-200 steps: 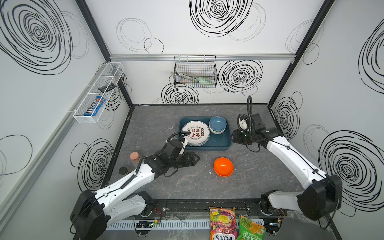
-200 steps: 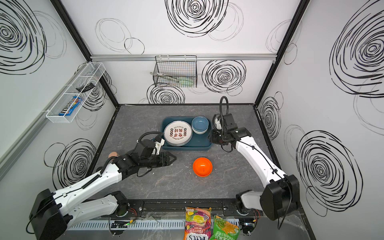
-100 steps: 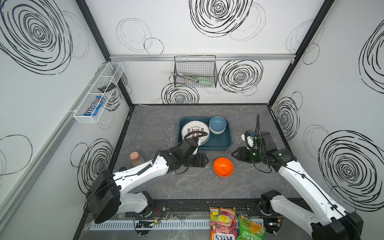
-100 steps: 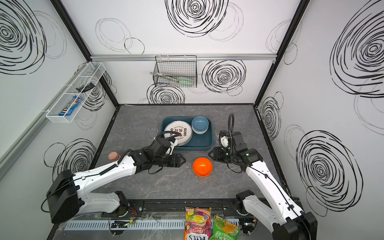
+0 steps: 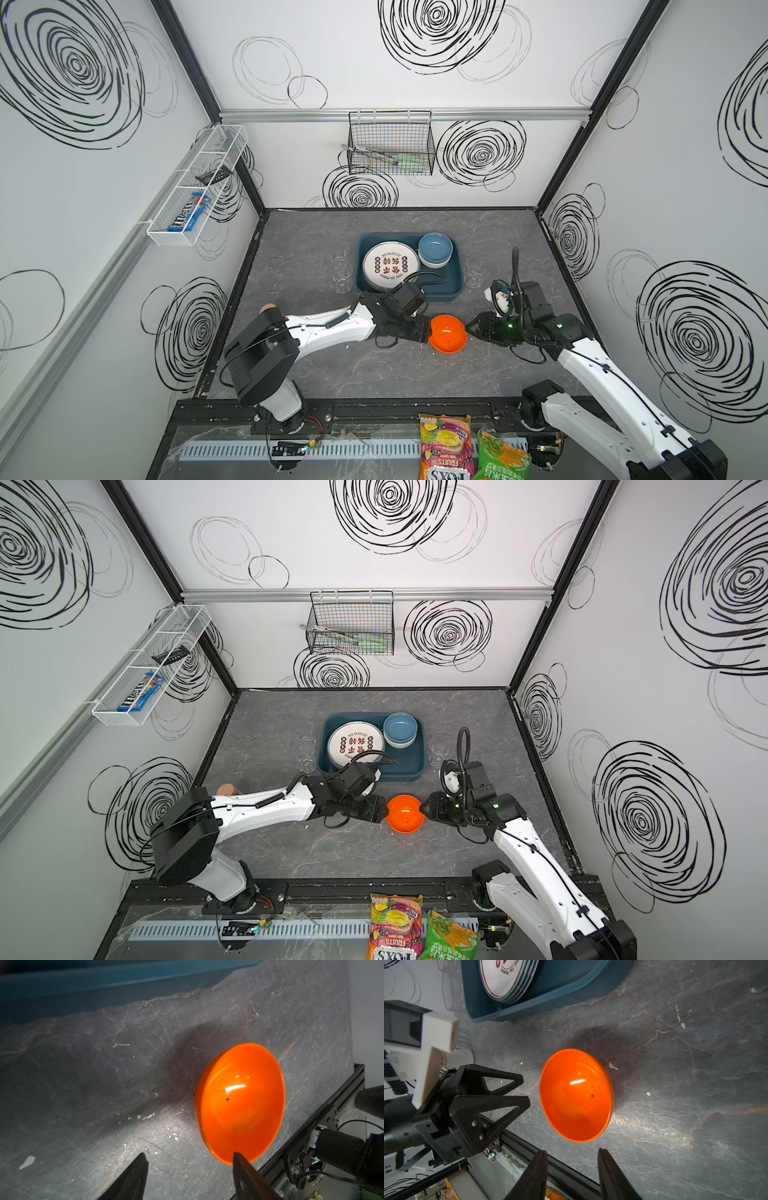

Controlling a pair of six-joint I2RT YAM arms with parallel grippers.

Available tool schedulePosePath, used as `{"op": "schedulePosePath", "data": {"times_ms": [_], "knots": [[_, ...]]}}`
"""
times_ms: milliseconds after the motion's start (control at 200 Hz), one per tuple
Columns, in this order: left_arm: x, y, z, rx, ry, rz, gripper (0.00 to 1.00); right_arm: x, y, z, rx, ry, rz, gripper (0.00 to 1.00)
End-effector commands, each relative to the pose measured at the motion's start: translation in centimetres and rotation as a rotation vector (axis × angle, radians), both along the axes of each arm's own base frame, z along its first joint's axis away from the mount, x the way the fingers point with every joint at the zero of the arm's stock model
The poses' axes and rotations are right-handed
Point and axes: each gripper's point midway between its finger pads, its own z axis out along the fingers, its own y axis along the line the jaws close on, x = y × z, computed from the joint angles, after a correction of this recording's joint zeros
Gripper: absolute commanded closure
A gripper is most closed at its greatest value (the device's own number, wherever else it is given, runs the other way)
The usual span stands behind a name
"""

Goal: Place the mixed dishes into the plastic bin
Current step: 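Move the right gripper to the orange bowl rim while the left gripper approaches it, then pinch the orange bowl rim with the right gripper and tilt it up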

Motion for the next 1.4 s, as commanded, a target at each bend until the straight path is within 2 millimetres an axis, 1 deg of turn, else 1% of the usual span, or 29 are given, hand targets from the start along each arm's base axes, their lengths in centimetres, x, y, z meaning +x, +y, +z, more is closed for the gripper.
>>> {"op": "schedulePosePath", "data": {"times_ms": [0, 130, 200, 265, 355, 425, 675, 790, 865, 1021, 1176, 1396], "knots": [[0.8, -1.5, 0.2, -0.009, -0.036, -0.022, 0.32, -0.4, -0.3, -0.7, -0.004, 0.017, -0.016, 0.56], [0.7, -2.2, -0.8, 0.003, -0.019, -0.037, 0.33, -0.7, -0.3, -1.7, -0.001, 0.038, -0.018, 0.55], [0.6, -2.5, -1.4, 0.007, -0.007, -0.046, 0.37, -0.8, -0.3, -2.0, 0.002, 0.048, -0.021, 0.56], [0.5, -2.7, -2.0, 0.016, 0.005, -0.054, 0.40, -0.7, -0.3, -1.9, 0.002, 0.045, -0.020, 0.55], [0.5, -2.8, -2.7, 0.027, 0.015, -0.061, 0.48, -0.6, -0.3, -1.8, 0.002, 0.036, -0.024, 0.56], [0.5, -2.9, -3.0, 0.031, 0.018, -0.063, 0.52, -0.6, -0.4, -1.9, 0.001, 0.037, -0.026, 0.56], [0.4, -2.9, -3.1, 0.033, 0.022, -0.067, 0.71, -0.4, -0.5, -1.9, -0.003, 0.036, -0.036, 0.56], [0.4, -2.7, -2.8, 0.030, 0.017, -0.062, 0.80, -0.3, -0.6, -1.9, -0.005, 0.038, -0.042, 0.56], [0.4, -2.4, -2.4, 0.019, 0.013, -0.054, 0.88, -0.2, -0.7, -1.9, -0.008, 0.035, -0.048, 0.56], [0.6, -1.4, -1.4, -0.003, 0.002, -0.027, 0.92, 0.1, -0.7, -1.9, -0.006, 0.033, -0.055, 0.56], [0.8, -0.3, -0.2, -0.019, -0.015, -0.003, 0.94, 0.5, -0.3, -1.8, 0.010, 0.033, -0.048, 0.56], [1.1, 1.8, 1.6, -0.040, -0.044, 0.041, 0.95, 1.4, 0.5, -0.6, 0.046, -0.002, -0.033, 0.55]]}}
